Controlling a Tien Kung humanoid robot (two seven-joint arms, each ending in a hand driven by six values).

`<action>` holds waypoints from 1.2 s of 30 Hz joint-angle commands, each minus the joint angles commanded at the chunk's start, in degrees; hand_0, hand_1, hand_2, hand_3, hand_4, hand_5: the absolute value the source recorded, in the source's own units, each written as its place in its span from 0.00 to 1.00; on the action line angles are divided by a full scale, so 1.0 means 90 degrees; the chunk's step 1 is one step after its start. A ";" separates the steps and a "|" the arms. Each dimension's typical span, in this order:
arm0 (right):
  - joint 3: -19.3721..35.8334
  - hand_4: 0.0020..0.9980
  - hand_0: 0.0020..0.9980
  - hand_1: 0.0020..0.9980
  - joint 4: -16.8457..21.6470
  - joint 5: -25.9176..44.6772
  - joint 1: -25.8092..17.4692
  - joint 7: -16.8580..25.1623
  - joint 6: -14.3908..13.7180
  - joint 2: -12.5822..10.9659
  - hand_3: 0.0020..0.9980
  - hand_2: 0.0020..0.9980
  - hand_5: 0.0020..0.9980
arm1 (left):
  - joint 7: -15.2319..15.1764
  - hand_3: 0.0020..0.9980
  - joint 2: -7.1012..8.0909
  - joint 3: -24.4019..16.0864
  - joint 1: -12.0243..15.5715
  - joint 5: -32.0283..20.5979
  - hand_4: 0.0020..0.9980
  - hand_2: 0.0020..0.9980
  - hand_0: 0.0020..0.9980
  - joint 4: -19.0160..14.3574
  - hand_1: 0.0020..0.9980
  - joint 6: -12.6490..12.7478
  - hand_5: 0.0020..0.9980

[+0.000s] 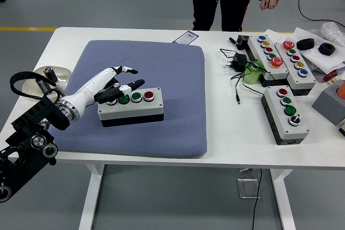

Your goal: Pick up the button,place it on the desk,press the button,press the button

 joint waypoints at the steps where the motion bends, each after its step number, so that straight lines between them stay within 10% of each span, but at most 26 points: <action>1: 0.0007 0.18 0.75 0.69 0.0000 -0.0022 0.0002 -0.0003 0.0002 0.0003 0.58 0.71 0.11 | 0.0141 0.80 -0.0002 -0.0014 0.0020 0.0191 0.86 0.00 0.00 -0.0104 0.00 -0.0129 1.00; 13: 0.0042 0.18 0.75 0.69 0.0000 -0.0057 -0.0010 -0.0015 0.0002 0.0015 0.58 0.71 0.11 | 0.0662 0.77 0.0072 0.0078 0.0137 0.0845 0.85 0.00 0.00 -0.0398 0.00 -0.0660 1.00; 36: 0.0001 0.18 0.75 0.69 0.0000 -0.0023 -0.0032 -0.0014 0.0006 0.0006 0.58 0.71 0.11 | 0.0849 0.65 0.0064 0.0430 -0.0114 0.1507 0.84 0.00 0.00 -0.0177 0.00 -0.0834 1.00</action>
